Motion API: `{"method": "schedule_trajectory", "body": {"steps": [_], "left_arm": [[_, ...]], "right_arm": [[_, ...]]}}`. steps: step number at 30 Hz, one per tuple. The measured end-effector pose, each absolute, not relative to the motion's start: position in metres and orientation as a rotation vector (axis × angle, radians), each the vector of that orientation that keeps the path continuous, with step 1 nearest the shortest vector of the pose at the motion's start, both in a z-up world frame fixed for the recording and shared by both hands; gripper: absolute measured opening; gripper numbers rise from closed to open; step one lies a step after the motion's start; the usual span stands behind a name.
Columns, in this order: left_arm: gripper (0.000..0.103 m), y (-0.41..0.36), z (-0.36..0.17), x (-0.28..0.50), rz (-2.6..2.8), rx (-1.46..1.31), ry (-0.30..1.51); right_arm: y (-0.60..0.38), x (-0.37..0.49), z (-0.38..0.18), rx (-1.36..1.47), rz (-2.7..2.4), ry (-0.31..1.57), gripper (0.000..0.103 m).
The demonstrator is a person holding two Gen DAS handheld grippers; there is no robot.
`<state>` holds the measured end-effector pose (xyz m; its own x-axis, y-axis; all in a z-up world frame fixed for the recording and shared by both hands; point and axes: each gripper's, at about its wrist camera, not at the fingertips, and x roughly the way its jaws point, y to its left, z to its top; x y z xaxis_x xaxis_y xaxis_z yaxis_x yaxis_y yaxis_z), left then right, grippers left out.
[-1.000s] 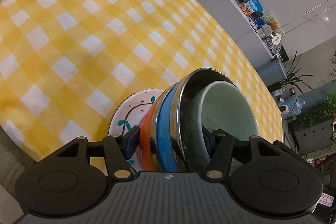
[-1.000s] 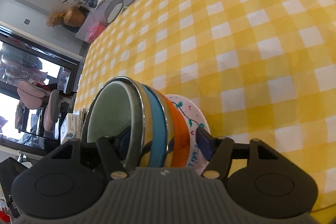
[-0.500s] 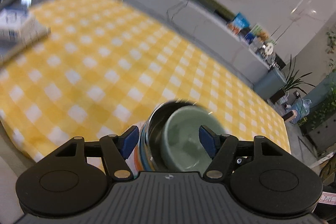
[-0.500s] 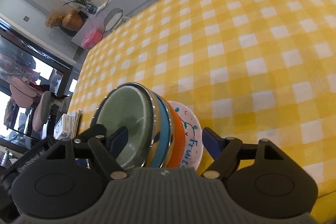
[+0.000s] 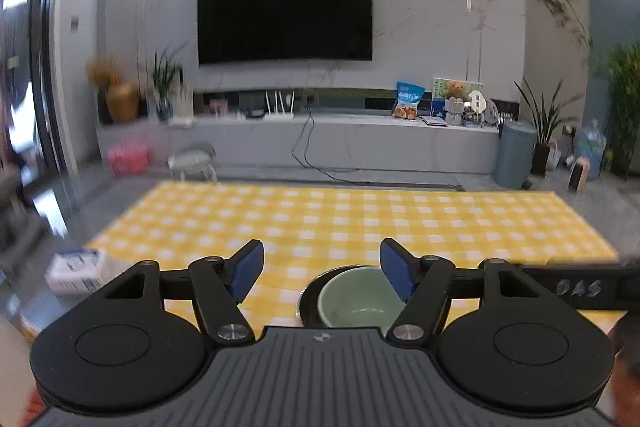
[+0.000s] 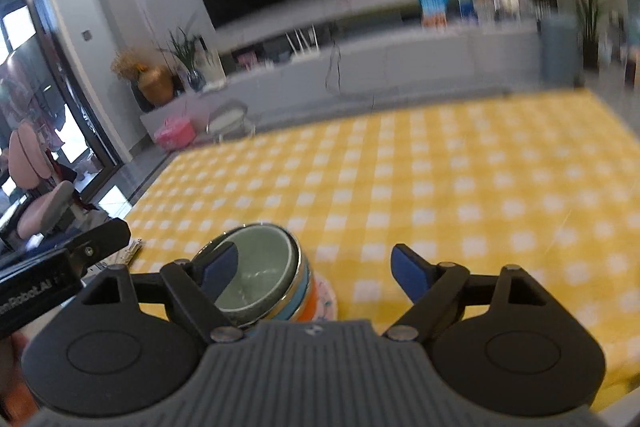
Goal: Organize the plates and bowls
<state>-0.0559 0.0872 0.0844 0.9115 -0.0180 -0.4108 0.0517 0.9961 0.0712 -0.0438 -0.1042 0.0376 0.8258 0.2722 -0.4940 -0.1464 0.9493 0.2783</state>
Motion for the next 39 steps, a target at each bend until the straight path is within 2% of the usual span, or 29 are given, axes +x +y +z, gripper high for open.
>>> {"method": "schedule_trajectory", "body": {"steps": [4, 8, 19, 39], "left_arm": [[0.082, 0.076, 0.078, -0.069, -0.031, 0.141, 0.41], [0.087, 0.073, 0.061, -0.072, -0.053, 0.124, 0.481], [0.087, 0.078, 0.017, -0.072, -0.045, 0.144, 0.654], [0.087, 0.082, 0.002, -0.069, -0.044, 0.138, 0.713]], "right_arm": [[-0.105, -0.073, 0.037, 0.17, 0.211, 0.479, 0.088], [-0.104, -0.092, 0.027, 0.096, 0.204, 0.458, 0.09], [-0.098, -0.099, -0.014, 0.038, 0.176, 0.57, 0.09], [-0.09, -0.096, -0.037, 0.025, 0.163, 0.612, 0.09]]}}
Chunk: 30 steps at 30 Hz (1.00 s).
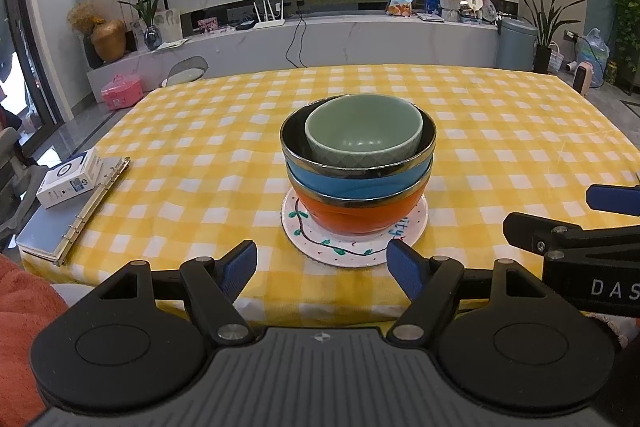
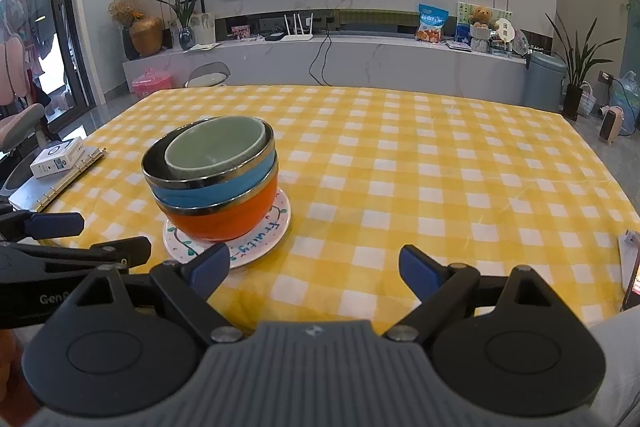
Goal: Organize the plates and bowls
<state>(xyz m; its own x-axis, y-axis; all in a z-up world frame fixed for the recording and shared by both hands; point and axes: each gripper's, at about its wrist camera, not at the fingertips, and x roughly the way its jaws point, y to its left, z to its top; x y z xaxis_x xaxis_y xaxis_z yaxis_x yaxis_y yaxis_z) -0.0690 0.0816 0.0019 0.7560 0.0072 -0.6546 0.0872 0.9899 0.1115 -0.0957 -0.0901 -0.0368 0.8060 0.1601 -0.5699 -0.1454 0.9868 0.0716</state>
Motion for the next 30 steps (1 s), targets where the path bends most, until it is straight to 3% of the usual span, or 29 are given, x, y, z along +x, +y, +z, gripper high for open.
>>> {"method": "schedule_trajectory", "body": {"steps": [30], "left_arm": [[0.087, 0.081, 0.0016, -0.0694, -0.055, 0.136, 0.716]], "right_arm": [[-0.0877, -0.0967, -0.0363, 0.02, 0.165, 0.607, 0.091]]}}
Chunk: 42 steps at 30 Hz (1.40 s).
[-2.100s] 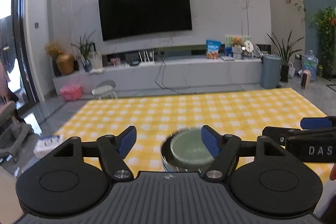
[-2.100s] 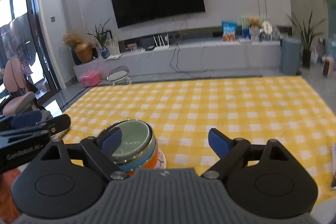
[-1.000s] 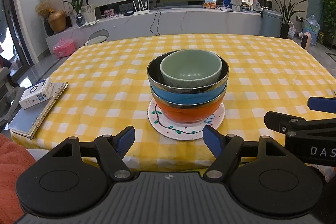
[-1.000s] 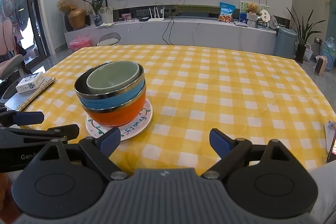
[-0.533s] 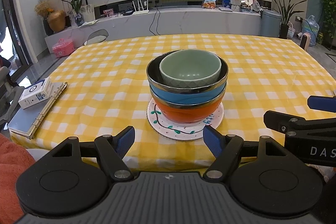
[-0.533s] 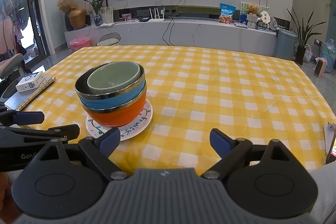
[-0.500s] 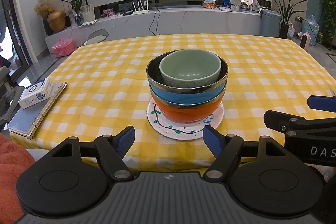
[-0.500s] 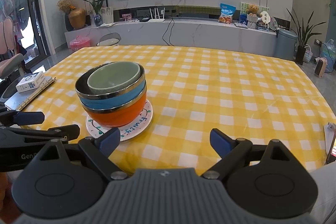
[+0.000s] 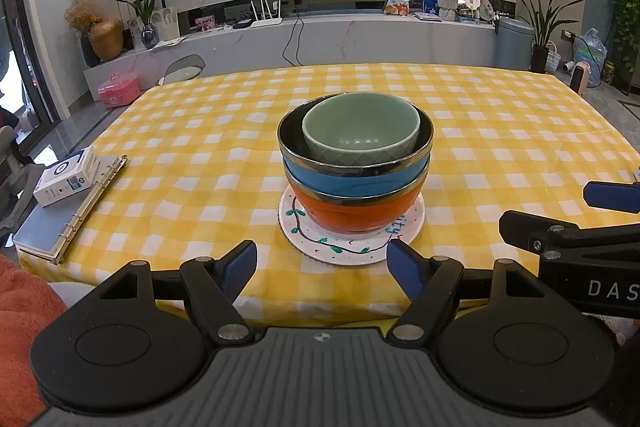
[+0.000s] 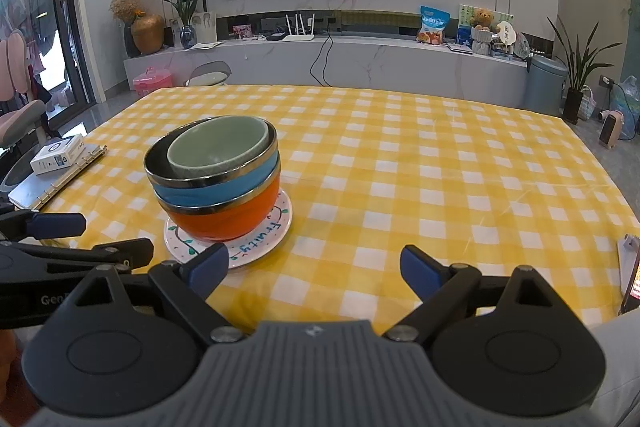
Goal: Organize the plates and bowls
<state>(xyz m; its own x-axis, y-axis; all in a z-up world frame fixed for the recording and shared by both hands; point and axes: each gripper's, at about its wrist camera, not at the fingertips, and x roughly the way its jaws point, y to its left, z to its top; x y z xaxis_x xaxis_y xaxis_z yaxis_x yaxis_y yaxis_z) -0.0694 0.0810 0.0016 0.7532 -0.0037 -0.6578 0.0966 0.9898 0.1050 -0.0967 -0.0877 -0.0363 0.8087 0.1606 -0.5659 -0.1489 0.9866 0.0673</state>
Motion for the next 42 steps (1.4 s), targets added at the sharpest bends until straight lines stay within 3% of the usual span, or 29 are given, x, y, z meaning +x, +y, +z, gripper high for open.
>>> {"method": "schedule_trajectory", "body": {"steps": [42], "left_arm": [[0.087, 0.0805, 0.0038, -0.0705, -0.042, 0.153, 0.708]], "right_arm": [[-0.0881, -0.0965, -0.0355, 0.022, 0.163, 0.605, 0.094]]}}
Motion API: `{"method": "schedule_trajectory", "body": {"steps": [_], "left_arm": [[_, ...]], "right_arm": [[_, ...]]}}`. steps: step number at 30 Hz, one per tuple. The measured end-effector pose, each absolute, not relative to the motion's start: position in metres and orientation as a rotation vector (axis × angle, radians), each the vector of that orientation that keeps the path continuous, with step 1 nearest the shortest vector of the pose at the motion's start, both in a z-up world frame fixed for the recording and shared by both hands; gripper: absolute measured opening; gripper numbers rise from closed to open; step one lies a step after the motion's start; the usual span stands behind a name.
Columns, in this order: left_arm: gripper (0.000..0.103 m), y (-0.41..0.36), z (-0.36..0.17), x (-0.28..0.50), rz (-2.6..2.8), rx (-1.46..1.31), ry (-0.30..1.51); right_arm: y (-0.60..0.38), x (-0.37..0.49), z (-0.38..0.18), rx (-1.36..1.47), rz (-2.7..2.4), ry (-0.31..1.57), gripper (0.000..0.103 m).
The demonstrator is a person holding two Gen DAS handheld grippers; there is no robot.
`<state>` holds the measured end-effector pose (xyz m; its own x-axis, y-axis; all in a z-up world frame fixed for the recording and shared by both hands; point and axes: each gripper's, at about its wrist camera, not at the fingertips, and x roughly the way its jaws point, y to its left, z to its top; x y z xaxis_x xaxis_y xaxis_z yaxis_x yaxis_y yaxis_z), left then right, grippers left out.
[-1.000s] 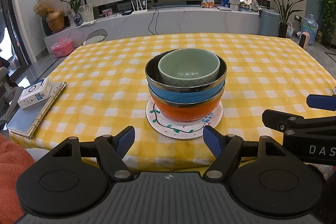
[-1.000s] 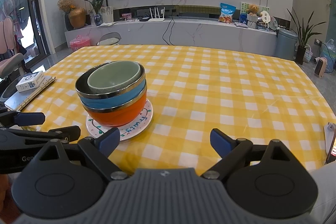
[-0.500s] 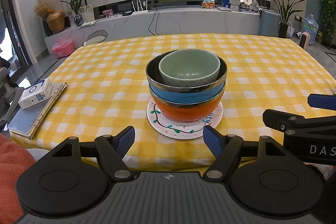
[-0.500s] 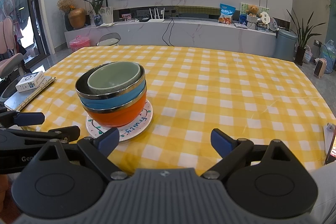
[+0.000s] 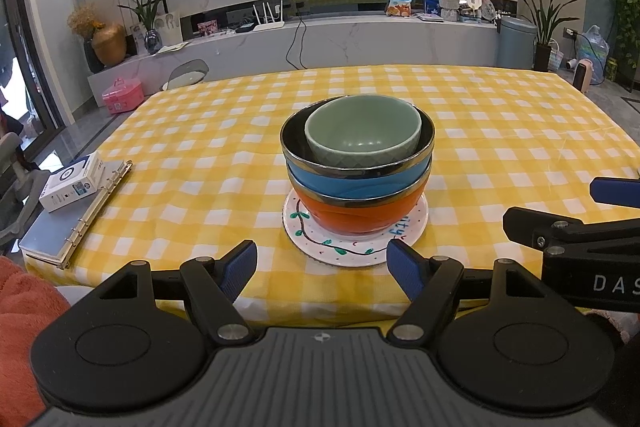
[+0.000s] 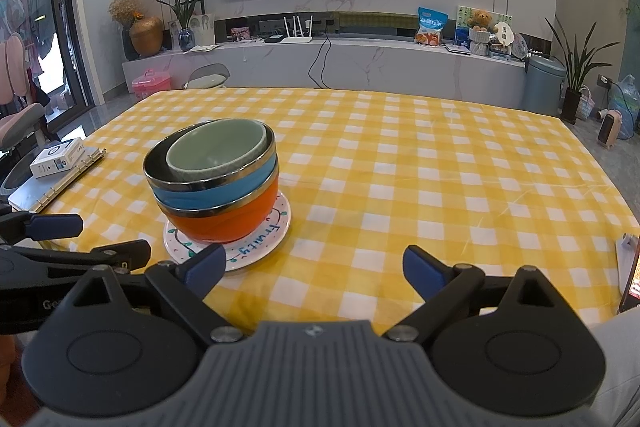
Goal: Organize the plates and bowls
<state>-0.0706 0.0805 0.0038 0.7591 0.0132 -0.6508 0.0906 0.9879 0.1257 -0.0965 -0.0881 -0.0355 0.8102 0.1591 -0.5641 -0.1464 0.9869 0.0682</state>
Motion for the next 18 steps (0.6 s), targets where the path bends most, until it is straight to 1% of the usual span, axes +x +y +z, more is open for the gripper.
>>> {"method": "schedule_trajectory", "body": {"steps": [18], "left_arm": [[0.087, 0.0803, 0.0051, -0.0709, -0.044, 0.156, 0.705]], "right_arm": [[-0.0879, -0.0964, -0.0359, 0.022, 0.163, 0.605, 0.094]]}}
